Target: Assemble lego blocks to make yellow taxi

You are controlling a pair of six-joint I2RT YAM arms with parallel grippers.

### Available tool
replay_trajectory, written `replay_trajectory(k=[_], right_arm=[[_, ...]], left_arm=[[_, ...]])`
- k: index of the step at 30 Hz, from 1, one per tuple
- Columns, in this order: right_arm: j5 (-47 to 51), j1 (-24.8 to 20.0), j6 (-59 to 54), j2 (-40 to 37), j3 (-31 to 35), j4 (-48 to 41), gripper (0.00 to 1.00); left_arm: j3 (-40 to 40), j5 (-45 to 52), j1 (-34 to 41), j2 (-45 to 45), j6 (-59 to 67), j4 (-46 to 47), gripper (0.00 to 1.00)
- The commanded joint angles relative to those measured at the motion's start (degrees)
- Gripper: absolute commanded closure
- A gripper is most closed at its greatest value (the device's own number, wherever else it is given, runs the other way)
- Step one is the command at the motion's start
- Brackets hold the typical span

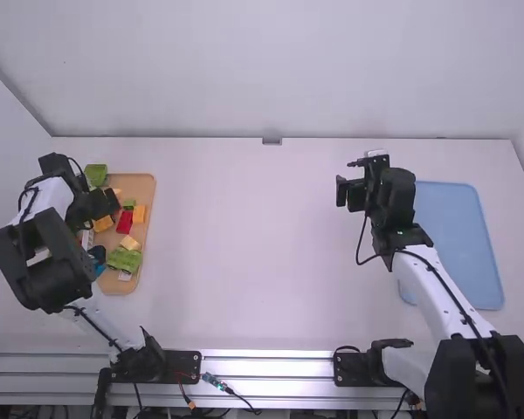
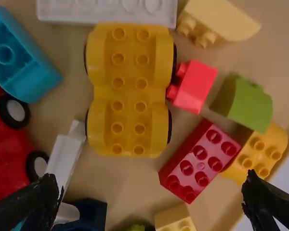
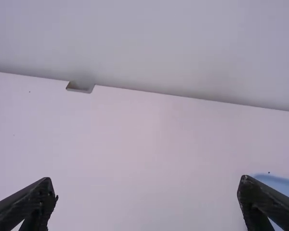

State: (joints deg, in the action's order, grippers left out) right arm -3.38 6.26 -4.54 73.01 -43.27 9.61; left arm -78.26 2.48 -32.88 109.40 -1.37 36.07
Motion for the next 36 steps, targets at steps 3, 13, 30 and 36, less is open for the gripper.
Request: replay_trajectory(k=[3,13,30,36], right_arm=[[0.3,0.1,0.0,0.4,-2.2,0.1,0.01],[0.2,0.1,0.0,0.4,-2.2,0.0,0.01],[0.2,0.1,0.0,0.4,-2.2,-0.1,0.01],[0.2,0.1,0.0,0.4,-2.2,0.0,0.01]], left_arm=[[2.9,1.2,-0.1,-0.2,1.9,-2.1,0.01],[7.3,-2.1,-0.1,-0.2,-1.0,-8.6,0.02],[4.3,-4.9,-0.4,1.1,-3.8,-8.3,0.01],[2.7,-4.6,-0.5,1.1,-4.4,-7.5,0.01]])
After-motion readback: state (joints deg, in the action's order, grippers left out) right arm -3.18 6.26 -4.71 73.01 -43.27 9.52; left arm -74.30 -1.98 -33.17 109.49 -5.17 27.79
